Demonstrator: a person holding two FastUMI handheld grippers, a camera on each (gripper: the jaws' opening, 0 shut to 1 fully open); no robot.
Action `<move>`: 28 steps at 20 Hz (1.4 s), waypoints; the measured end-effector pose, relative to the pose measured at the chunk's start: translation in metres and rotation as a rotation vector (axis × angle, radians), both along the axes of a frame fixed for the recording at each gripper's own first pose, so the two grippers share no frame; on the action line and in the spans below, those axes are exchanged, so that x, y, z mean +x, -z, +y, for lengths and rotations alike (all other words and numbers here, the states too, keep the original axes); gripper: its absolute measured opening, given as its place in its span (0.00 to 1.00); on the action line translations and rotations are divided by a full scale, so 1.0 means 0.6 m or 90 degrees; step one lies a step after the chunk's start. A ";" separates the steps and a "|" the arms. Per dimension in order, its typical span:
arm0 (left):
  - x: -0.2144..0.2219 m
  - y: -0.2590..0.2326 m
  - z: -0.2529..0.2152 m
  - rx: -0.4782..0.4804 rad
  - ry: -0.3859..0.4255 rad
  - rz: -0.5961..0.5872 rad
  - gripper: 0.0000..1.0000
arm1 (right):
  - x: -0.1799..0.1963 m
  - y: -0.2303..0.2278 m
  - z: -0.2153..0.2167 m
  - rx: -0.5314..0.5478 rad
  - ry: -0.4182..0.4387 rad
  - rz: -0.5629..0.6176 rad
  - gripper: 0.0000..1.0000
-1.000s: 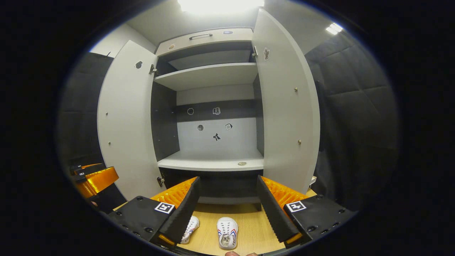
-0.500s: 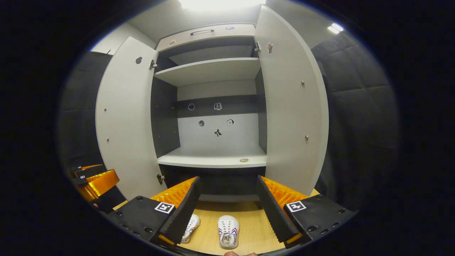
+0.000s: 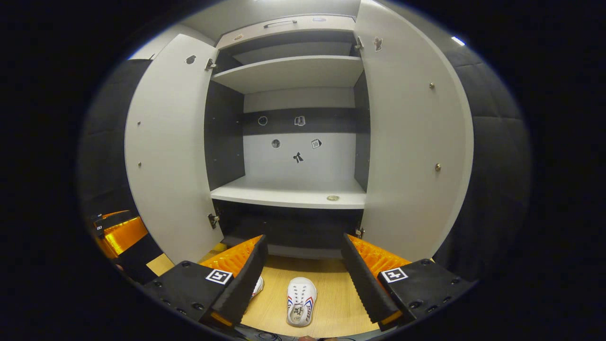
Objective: Grab one shoe with the right hand and put it into the shoe cabinet, grab the other shoe with the left hand and put it into the shoe cabinet; then close the right door with the right hand and the left door with the left hand.
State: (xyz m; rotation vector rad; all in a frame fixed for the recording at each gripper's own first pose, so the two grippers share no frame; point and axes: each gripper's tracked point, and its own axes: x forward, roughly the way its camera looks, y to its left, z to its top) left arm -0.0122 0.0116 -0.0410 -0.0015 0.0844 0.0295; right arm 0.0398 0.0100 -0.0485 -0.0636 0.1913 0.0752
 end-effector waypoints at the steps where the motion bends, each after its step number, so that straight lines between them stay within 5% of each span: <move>1: -0.003 0.004 0.006 0.005 -0.004 0.003 0.95 | 0.005 0.014 0.002 0.002 -0.005 0.017 0.98; 13: -0.048 0.081 0.028 0.025 -0.021 0.077 0.94 | 0.074 0.290 0.041 0.001 -0.054 0.259 0.98; 28: -0.043 0.112 0.063 0.035 -0.069 0.109 0.95 | 0.096 0.550 0.060 -0.071 -0.079 0.459 0.98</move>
